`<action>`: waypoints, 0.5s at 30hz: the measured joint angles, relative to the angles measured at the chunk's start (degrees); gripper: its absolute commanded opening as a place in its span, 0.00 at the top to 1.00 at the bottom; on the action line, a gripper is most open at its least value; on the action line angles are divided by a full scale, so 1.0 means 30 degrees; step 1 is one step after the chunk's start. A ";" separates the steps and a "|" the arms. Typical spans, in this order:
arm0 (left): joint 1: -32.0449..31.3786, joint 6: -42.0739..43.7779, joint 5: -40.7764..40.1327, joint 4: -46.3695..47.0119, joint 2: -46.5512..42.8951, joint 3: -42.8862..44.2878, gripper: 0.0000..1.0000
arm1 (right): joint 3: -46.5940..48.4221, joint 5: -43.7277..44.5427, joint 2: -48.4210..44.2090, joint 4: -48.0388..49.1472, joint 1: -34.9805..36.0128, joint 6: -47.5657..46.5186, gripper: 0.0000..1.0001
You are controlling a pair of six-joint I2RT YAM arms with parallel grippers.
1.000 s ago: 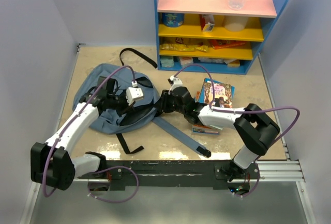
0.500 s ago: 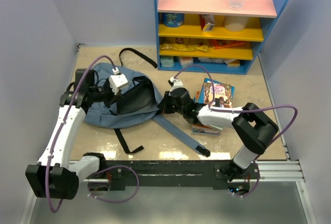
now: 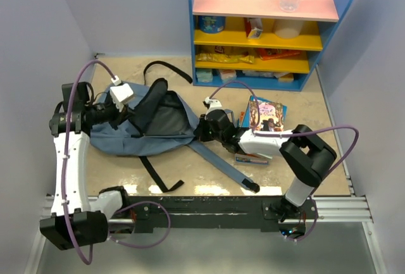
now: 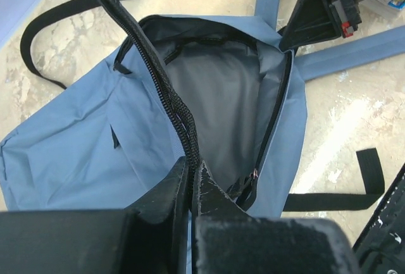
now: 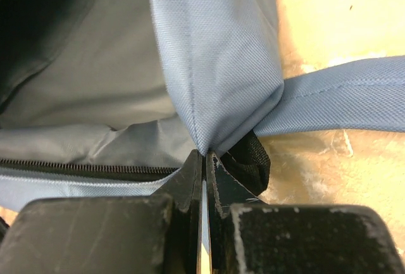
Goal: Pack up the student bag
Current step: Unzip the student bag at the center of the board.
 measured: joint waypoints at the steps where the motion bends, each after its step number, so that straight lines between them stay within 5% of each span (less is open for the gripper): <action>1: 0.0022 0.0138 0.0036 -0.0087 -0.0124 -0.0160 1.00 | 0.0073 0.0007 0.0102 -0.0109 0.0036 -0.0029 1.00; 7: 0.0874 0.0561 -0.0240 0.0583 -0.1603 -0.3388 1.00 | 0.0911 0.0627 0.0051 -0.1814 0.0073 -0.0568 0.98; 8: 0.1071 0.0561 -0.0270 0.0765 -0.1843 -0.3993 1.00 | 0.1027 0.0663 0.0015 -0.2098 0.0073 -0.0670 0.81; 10: 0.1224 0.0561 -0.0240 0.0911 -0.2025 -0.4619 1.00 | 0.1217 0.0670 -0.0233 -0.2849 0.0073 -0.0801 0.64; 11: 0.1246 0.0554 -0.0080 0.0969 -0.1989 -0.4707 1.00 | 0.1304 0.0750 -0.0554 -0.3388 0.0073 -0.0954 0.42; 15: 0.1268 0.0758 0.0954 0.1217 -0.1144 -0.4605 1.00 | 0.1851 0.1851 -0.3373 -0.6120 -0.0073 -0.1078 0.06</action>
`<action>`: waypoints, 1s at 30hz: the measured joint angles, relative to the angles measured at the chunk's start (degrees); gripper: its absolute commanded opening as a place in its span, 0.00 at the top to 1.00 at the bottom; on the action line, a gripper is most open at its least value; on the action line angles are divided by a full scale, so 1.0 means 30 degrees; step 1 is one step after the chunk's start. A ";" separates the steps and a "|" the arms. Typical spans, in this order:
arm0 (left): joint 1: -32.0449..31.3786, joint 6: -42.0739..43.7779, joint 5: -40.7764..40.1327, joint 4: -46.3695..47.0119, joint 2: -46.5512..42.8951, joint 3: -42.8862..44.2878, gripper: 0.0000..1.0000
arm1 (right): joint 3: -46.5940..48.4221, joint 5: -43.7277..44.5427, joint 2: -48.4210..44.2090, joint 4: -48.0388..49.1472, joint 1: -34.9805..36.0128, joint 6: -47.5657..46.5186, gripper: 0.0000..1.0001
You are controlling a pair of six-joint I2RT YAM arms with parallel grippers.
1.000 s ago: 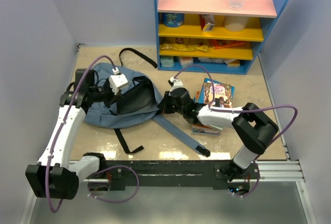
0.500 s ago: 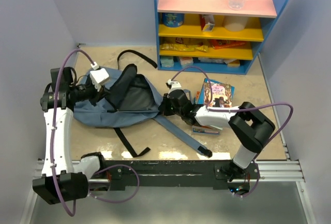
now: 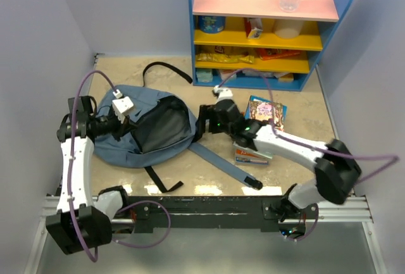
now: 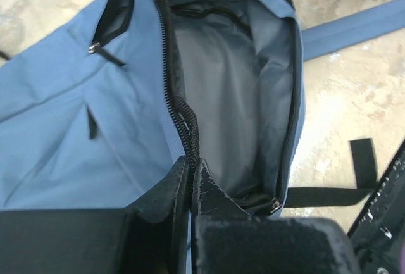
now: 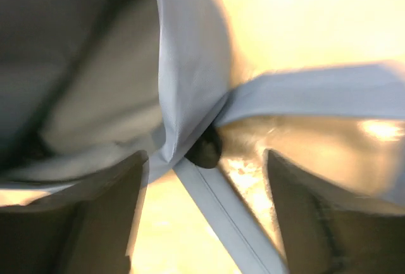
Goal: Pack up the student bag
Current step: Unzip the student bag at the center of the board, then pick up the book from the center of the board.
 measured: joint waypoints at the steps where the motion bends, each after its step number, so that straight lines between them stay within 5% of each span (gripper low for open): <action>1: 0.0000 0.0197 0.0197 -0.0102 0.0444 0.0102 1.00 | 0.0226 0.0248 -0.1042 -0.0656 -0.0189 0.0073 0.01; 7: 0.0022 0.1362 0.0780 -0.0874 0.2229 0.0525 1.00 | 0.1246 0.3351 -0.7614 -0.4415 -0.2164 0.1290 0.01; 16: 0.0022 0.2310 0.1042 -0.1603 0.2149 0.0998 1.00 | -0.1005 0.7905 -1.3194 -1.2502 -0.3534 0.4940 0.01; 30: 0.0022 0.3614 0.1384 -0.2703 0.2637 0.1574 1.00 | -0.2317 0.9420 -1.2582 -1.6422 -0.6266 0.8597 0.01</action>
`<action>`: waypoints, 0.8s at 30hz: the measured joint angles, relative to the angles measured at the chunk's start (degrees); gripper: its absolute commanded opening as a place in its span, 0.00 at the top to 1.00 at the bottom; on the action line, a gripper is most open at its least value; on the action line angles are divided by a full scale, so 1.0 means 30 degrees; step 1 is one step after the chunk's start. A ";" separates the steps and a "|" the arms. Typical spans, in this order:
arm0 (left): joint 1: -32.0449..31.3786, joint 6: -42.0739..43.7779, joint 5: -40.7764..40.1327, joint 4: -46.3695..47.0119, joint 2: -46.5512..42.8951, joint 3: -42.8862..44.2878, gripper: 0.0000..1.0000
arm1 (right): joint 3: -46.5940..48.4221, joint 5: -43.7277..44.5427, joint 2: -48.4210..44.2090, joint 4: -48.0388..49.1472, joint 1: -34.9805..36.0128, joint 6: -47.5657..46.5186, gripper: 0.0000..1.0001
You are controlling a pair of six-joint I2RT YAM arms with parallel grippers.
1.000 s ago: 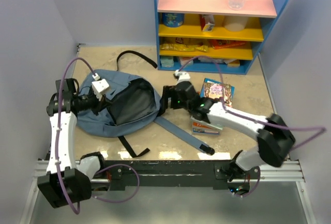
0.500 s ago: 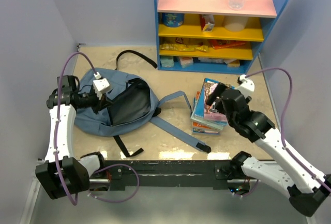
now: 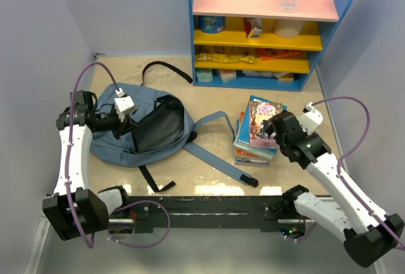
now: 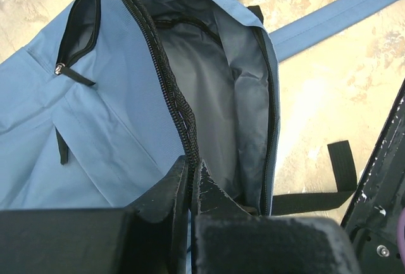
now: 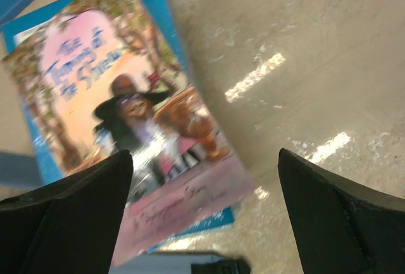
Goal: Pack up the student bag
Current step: Pick up the book from the center of the board.
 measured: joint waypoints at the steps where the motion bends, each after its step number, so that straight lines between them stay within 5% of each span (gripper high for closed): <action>1: 0.0000 0.0095 0.0022 -0.0073 0.0051 0.0029 1.00 | -0.0437 -0.0189 0.0146 0.0474 -0.0889 -0.0131 0.01; 8: 0.0000 0.0707 0.0044 -0.0561 0.0466 0.0423 1.00 | -0.2463 -0.2958 0.0313 0.3541 -0.6251 -0.1770 0.01; 16: 0.0000 0.1151 0.0044 -0.0794 0.0466 0.0423 1.00 | -0.3548 -0.7541 0.0124 0.8881 -0.6717 -0.3453 0.01; 21: 0.0000 0.1253 0.0044 -0.0845 0.0466 0.0423 1.00 | -0.3789 -0.8546 0.1734 0.8918 -0.6980 -0.3439 0.02; 24: 0.0000 0.1260 0.0051 -0.0874 0.0488 0.0430 1.00 | -0.3832 -0.8837 0.1603 0.9063 -0.7111 -0.3373 0.12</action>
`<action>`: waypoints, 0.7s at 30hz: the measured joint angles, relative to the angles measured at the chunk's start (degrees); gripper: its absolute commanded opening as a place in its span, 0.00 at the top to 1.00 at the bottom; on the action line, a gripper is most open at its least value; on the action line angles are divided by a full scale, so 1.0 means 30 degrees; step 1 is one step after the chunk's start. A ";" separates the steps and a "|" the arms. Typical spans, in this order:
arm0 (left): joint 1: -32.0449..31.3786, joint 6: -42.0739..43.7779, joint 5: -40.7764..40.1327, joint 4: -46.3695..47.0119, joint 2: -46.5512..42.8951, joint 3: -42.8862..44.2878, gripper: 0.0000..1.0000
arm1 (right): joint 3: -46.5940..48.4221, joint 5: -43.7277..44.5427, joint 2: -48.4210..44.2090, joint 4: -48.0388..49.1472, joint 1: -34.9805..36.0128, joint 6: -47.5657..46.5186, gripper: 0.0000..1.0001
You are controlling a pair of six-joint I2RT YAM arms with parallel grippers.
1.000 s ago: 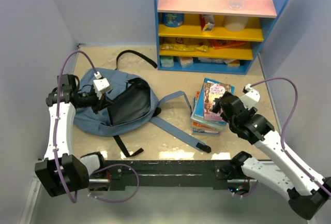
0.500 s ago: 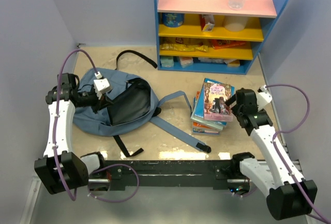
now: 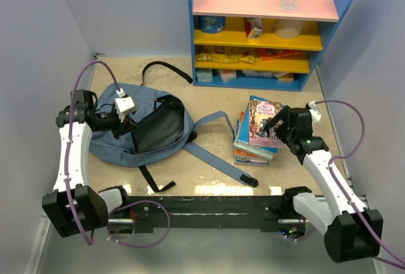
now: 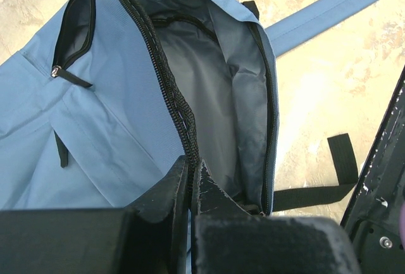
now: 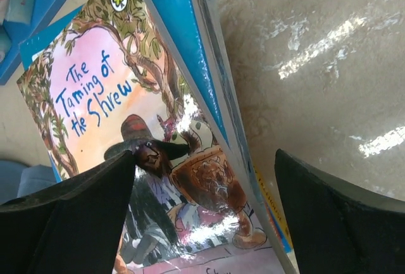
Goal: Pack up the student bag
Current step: Pick up the book from the center of the board.
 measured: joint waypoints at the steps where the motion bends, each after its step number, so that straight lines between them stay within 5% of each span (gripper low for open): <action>1: 0.0000 0.0000 0.0000 -0.0007 0.0015 0.0000 1.00 | -0.0080 -0.0102 -0.0102 0.0007 -0.0036 0.0015 0.21; 5: 0.0000 0.0007 0.0000 -0.0066 0.0080 0.0000 1.00 | -0.0240 -0.1042 -0.0204 0.0364 -0.0131 0.0262 0.56; 6: 0.0000 0.0015 0.0000 -0.0073 0.0080 0.0000 1.00 | -0.0240 -0.1144 -0.0233 0.0459 -0.0182 0.0393 0.72; 9: 0.0000 0.0095 0.0000 -0.0109 0.0080 0.0000 1.00 | -0.0226 -0.1450 -0.0634 0.0488 -0.0350 0.0729 0.94; 21: 0.0000 0.0452 0.0197 -0.0372 0.0226 0.0000 1.00 | 0.1530 0.0066 -0.3155 -0.4160 -0.0233 0.1384 1.00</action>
